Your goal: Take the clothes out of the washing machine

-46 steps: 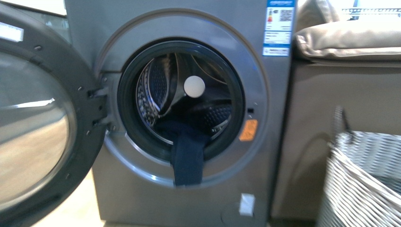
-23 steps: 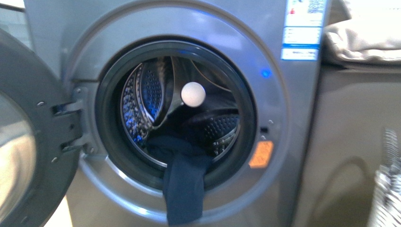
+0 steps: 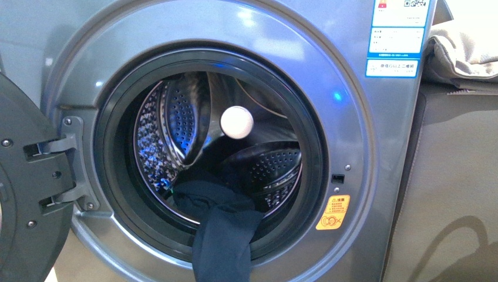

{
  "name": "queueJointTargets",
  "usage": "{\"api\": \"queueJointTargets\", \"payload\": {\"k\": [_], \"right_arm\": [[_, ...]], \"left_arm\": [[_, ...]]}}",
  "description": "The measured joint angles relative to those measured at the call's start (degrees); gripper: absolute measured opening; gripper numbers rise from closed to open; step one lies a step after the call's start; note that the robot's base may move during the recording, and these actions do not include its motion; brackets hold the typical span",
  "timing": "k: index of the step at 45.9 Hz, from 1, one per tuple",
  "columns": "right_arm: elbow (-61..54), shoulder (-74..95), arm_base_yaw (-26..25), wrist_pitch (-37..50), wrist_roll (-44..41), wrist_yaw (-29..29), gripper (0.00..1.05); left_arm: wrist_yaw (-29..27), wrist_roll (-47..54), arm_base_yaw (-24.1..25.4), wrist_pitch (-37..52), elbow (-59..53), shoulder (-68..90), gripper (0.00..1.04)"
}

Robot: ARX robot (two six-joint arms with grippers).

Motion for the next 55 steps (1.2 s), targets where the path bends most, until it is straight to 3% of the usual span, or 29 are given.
{"api": "queueJointTargets", "payload": {"k": [6,8,18,24,39,55], "right_arm": [[0.0,0.0,0.0,0.0,0.0,-0.1,0.97],[0.0,0.0,0.0,0.0,0.0,0.0,0.97],[0.0,0.0,0.0,0.0,0.0,0.0,0.97],[0.0,0.0,0.0,0.0,0.0,0.0,0.97],[0.0,0.0,0.0,0.0,0.0,0.0,0.97],[0.0,0.0,0.0,0.0,0.0,0.0,0.97]], "left_arm": [[18.2,-10.3,5.0,2.6,2.3,8.9,0.98],[19.1,-11.7,5.2,6.1,3.2,12.5,0.98],[17.2,-13.1,1.2,29.4,14.5,40.6,0.98],[15.6,-11.8,-3.0,35.5,21.0,53.5,0.98],[12.9,-10.4,-7.7,42.0,36.8,81.5,0.98],[13.1,-7.7,-11.4,39.4,56.4,105.6,0.98]]}}
